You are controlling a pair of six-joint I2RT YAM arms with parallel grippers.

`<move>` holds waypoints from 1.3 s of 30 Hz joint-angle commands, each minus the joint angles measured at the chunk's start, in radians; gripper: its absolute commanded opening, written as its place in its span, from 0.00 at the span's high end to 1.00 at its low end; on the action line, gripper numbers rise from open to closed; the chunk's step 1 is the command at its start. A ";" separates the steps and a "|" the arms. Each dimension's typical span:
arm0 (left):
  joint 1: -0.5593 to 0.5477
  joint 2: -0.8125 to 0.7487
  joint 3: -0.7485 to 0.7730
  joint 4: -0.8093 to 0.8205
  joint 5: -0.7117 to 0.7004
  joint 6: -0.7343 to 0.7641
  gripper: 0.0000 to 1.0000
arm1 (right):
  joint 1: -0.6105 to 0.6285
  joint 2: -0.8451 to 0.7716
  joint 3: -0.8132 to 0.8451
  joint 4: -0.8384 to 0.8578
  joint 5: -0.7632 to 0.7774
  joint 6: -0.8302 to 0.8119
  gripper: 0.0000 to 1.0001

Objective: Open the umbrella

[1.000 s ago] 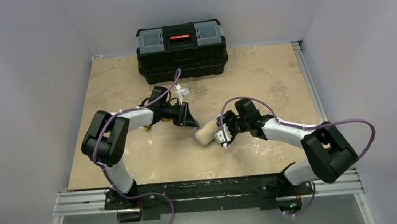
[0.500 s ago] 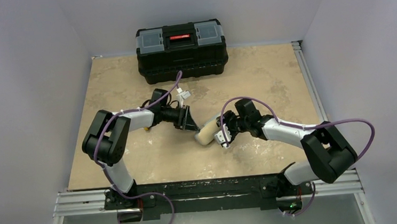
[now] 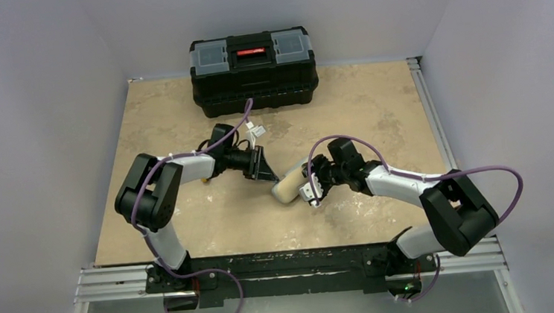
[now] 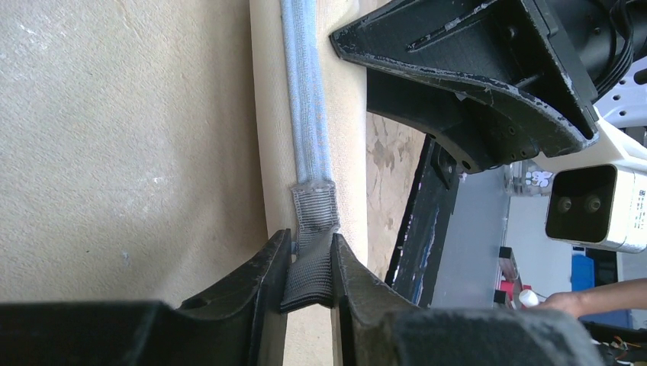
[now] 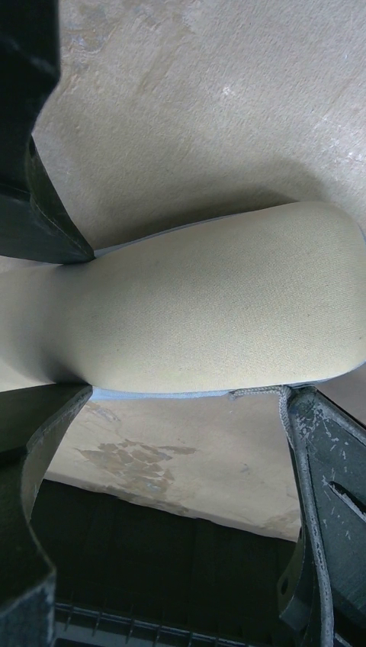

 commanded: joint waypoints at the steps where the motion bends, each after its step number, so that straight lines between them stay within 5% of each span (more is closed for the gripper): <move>1: -0.005 -0.048 -0.005 0.015 0.050 0.006 0.94 | 0.002 0.014 -0.007 -0.015 -0.004 -0.003 0.75; 5: -0.005 -0.075 -0.020 -0.025 0.045 0.026 1.00 | 0.003 0.019 -0.006 -0.014 -0.004 0.003 0.75; 24: 0.011 -0.134 -0.032 -0.355 -0.047 0.177 1.00 | 0.002 0.026 -0.016 0.019 0.057 0.043 0.82; 39: 0.010 -0.135 -0.145 -0.144 0.028 -0.102 1.00 | 0.003 0.135 0.214 -0.242 0.219 0.435 1.00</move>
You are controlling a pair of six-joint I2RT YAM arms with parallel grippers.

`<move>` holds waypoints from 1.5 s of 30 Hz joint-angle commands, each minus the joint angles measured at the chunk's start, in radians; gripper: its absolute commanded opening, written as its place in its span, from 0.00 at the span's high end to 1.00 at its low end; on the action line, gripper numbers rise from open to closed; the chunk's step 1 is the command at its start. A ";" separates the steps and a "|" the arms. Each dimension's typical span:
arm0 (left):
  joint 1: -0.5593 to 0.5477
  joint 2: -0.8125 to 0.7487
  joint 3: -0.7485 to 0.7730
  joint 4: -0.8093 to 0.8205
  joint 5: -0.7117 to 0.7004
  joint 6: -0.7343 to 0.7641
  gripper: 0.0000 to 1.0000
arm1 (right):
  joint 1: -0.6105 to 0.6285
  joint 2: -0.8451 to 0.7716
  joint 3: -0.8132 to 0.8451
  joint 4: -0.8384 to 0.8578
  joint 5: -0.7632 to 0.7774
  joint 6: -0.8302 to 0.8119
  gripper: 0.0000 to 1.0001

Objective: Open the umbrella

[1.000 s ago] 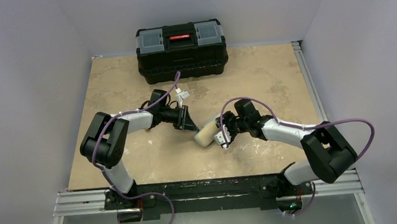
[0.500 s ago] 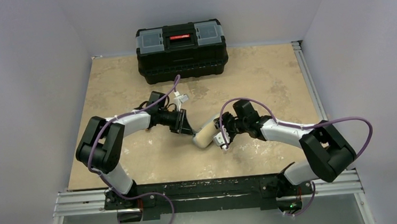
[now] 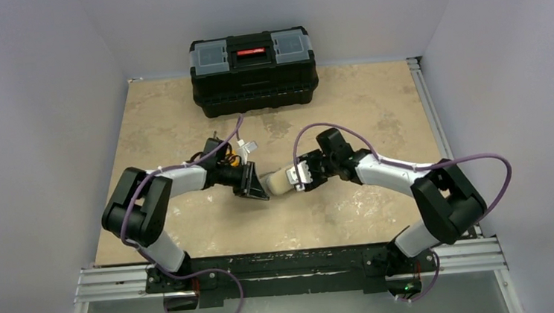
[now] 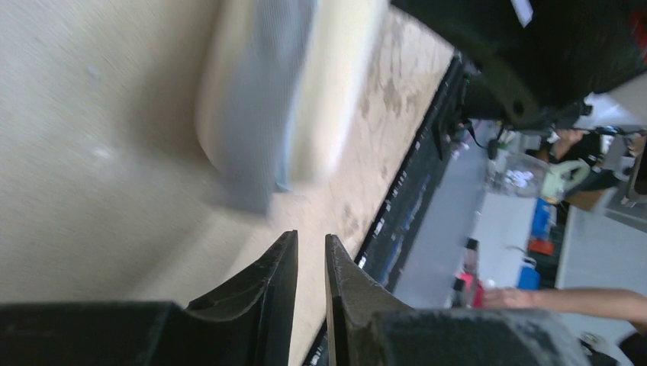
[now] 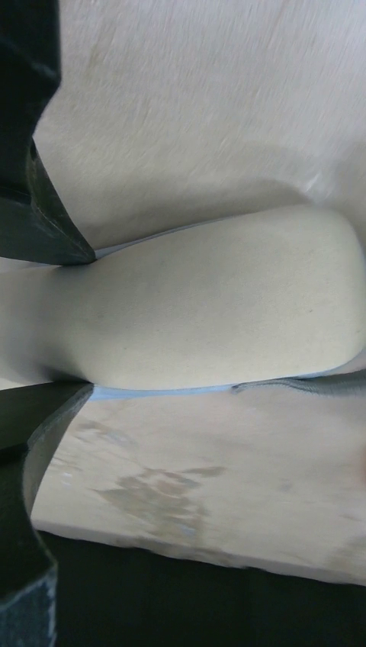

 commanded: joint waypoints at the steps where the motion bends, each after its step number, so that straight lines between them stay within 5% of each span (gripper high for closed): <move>1: -0.016 0.019 0.008 0.042 0.083 -0.109 1.00 | -0.023 0.062 0.102 -0.167 0.174 0.285 1.00; 10: 0.013 0.130 0.101 0.258 0.058 -0.242 0.99 | -0.024 0.110 0.237 -0.376 0.072 0.482 0.94; 13: 0.072 0.015 0.055 0.261 0.036 -0.118 0.83 | -0.026 0.078 0.213 -0.345 0.045 0.451 0.94; 18: 0.137 -0.212 0.027 -0.018 -0.039 0.320 0.59 | -0.049 0.068 0.183 -0.345 -0.015 0.273 0.95; 21: 0.105 -0.324 -0.040 0.100 0.026 0.427 0.50 | -0.066 0.088 0.192 -0.371 -0.042 0.184 0.95; 30: -0.100 -0.450 -0.207 0.261 -0.189 0.671 0.51 | -0.171 0.219 0.341 -0.613 -0.086 0.077 0.94; 45: -0.254 -0.115 -0.188 0.616 -0.385 0.775 0.62 | -0.217 0.285 0.392 -0.727 -0.113 -0.018 0.93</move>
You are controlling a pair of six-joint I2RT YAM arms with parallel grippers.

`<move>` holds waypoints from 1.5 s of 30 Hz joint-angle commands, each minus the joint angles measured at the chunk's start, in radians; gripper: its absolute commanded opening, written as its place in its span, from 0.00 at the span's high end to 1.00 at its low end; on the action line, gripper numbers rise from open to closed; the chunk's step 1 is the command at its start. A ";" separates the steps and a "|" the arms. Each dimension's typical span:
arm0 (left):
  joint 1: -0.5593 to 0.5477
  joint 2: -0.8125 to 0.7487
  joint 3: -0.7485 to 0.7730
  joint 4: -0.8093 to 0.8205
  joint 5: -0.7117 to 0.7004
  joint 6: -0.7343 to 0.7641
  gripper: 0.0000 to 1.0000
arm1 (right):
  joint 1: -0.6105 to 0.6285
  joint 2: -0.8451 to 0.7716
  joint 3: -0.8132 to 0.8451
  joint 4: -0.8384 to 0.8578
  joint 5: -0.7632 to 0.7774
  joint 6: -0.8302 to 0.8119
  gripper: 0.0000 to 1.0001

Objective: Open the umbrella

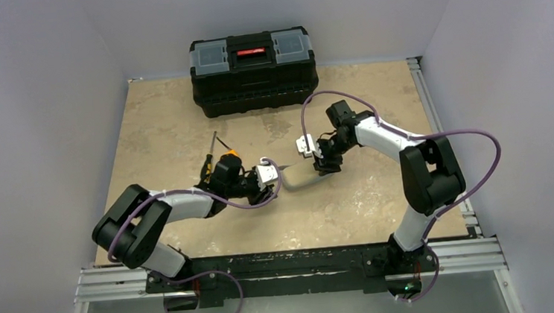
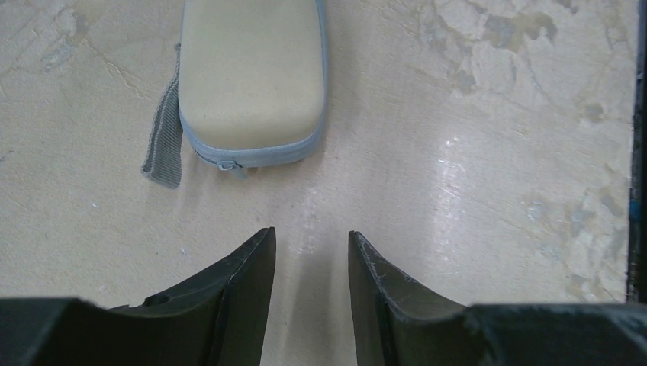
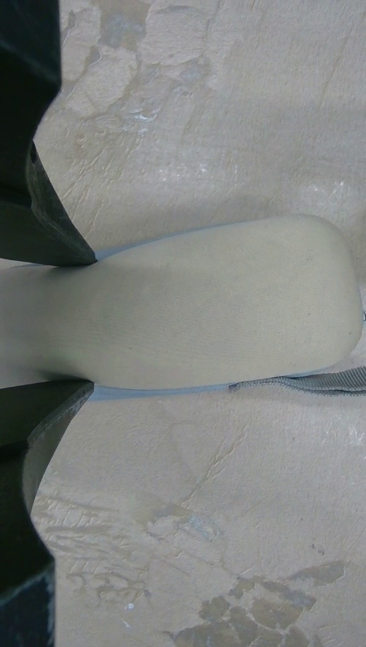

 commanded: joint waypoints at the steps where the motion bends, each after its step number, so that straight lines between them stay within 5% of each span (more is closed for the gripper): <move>1: -0.026 0.069 0.060 0.161 -0.043 0.061 0.62 | -0.009 0.056 -0.002 -0.125 0.022 -0.041 0.93; 12: -0.065 0.189 0.116 0.234 -0.117 0.034 0.62 | -0.017 0.063 0.009 -0.144 0.015 -0.045 0.93; 24: -0.077 0.181 0.114 0.177 -0.100 0.000 1.00 | -0.030 0.074 0.016 -0.130 0.005 -0.005 0.98; 35: -0.165 0.121 0.071 0.123 -0.063 -0.092 1.00 | -0.034 0.092 0.027 -0.058 0.020 0.161 1.00; 45: -0.118 0.109 0.107 0.145 -0.229 -0.359 1.00 | -0.035 0.103 0.055 -0.047 -0.036 0.443 1.00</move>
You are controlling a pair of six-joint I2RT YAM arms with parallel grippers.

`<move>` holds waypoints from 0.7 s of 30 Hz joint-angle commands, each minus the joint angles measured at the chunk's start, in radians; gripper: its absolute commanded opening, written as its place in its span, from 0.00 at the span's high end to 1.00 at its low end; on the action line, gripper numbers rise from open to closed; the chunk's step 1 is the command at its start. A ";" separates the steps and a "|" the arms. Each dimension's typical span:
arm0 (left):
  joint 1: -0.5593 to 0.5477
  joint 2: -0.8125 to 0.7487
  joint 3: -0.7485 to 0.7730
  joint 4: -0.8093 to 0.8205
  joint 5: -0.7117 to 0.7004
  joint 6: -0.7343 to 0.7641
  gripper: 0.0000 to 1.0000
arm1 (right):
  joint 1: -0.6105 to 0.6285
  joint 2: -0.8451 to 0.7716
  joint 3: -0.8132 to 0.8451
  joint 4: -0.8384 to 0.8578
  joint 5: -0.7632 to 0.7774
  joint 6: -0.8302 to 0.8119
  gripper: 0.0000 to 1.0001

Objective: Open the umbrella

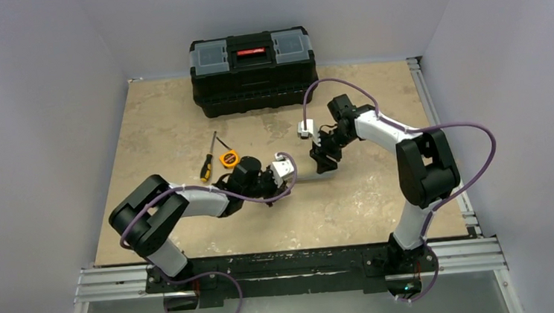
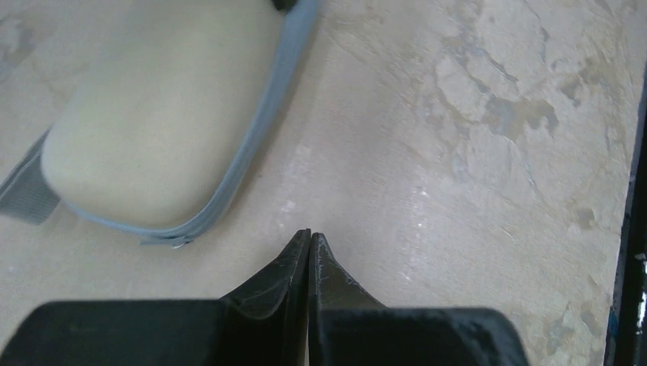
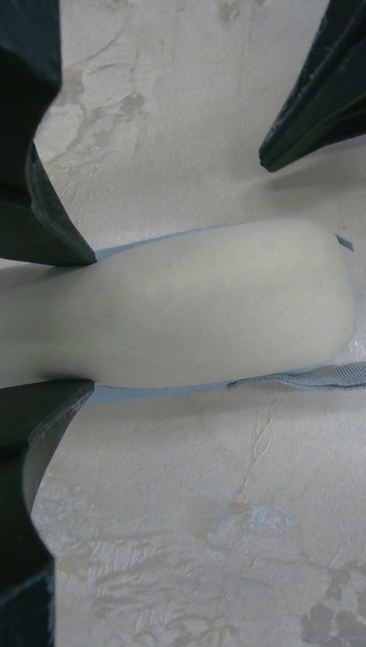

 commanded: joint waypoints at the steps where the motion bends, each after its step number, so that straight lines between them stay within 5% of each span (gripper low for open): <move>1: 0.065 -0.078 -0.003 0.029 -0.081 -0.153 0.98 | -0.001 0.031 -0.036 -0.016 0.002 0.133 1.00; 5: 0.096 -0.135 -0.044 -0.011 -0.145 -0.137 0.79 | -0.001 0.018 -0.065 -0.004 0.045 0.094 1.00; 21: 0.101 -0.001 0.021 0.109 -0.106 0.076 0.57 | -0.002 0.028 -0.044 -0.042 0.054 0.027 1.00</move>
